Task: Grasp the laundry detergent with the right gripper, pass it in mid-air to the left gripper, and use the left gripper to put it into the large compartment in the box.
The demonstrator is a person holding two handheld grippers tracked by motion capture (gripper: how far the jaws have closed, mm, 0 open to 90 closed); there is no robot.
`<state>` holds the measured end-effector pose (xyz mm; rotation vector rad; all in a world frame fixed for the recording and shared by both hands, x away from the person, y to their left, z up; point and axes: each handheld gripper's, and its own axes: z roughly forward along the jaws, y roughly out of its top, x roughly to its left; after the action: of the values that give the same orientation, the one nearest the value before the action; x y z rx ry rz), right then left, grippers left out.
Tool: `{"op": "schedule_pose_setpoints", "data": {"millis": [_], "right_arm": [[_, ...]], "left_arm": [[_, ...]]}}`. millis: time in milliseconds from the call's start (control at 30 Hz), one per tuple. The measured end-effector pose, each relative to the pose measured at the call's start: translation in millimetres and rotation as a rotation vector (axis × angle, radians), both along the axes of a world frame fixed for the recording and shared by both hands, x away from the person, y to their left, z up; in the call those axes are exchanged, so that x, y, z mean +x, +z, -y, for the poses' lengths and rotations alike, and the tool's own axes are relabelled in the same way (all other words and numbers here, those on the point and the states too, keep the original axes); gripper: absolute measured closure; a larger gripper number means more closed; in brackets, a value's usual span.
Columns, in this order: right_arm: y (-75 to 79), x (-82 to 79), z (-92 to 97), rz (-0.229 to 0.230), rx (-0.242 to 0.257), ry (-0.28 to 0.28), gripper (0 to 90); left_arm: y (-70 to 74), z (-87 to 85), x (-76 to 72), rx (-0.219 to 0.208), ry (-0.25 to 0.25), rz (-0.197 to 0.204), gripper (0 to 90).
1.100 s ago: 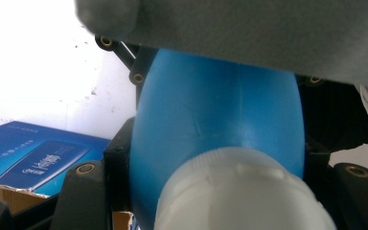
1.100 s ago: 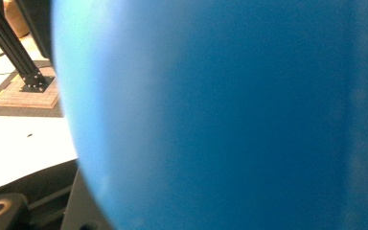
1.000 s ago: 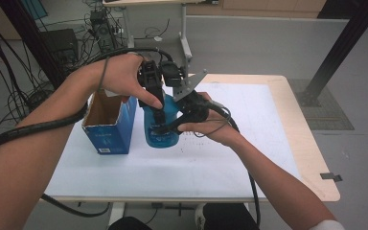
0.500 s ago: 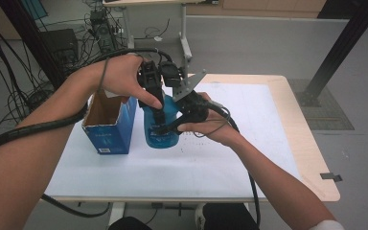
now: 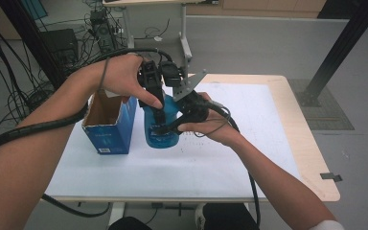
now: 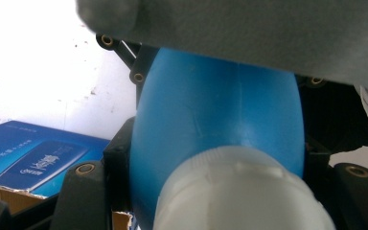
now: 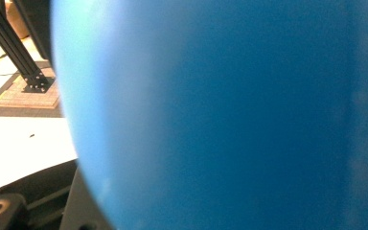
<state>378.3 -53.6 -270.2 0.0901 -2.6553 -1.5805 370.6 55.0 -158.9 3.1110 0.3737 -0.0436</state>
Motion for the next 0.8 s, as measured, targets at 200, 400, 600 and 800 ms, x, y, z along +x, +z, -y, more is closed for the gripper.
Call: {"op": "schedule_pose_setpoints", "data": {"millis": [200, 400, 600, 800], "right_arm": [[-1.1, 0.3, 0.1, -0.001, 0.002, 0.001, 42.6], [-1.5, 0.8, 0.6, 0.001, 0.006, 0.001, 42.5], [-1.4, 1.1, 0.9, -0.001, 0.009, 0.004, 42.4], [-1.3, 1.2, 2.0, -0.009, 0.01, 0.003, 42.2]], "left_arm": [[-0.7, 0.4, 0.3, 0.003, 0.0, -0.004, 37.2], [-0.3, 0.7, 0.7, 0.003, 0.0, -0.002, 37.2], [0.1, 1.3, 0.8, 0.004, 0.0, -0.003, 37.2], [0.2, 2.4, 1.5, 0.005, 0.002, -0.005, 37.2]]}}
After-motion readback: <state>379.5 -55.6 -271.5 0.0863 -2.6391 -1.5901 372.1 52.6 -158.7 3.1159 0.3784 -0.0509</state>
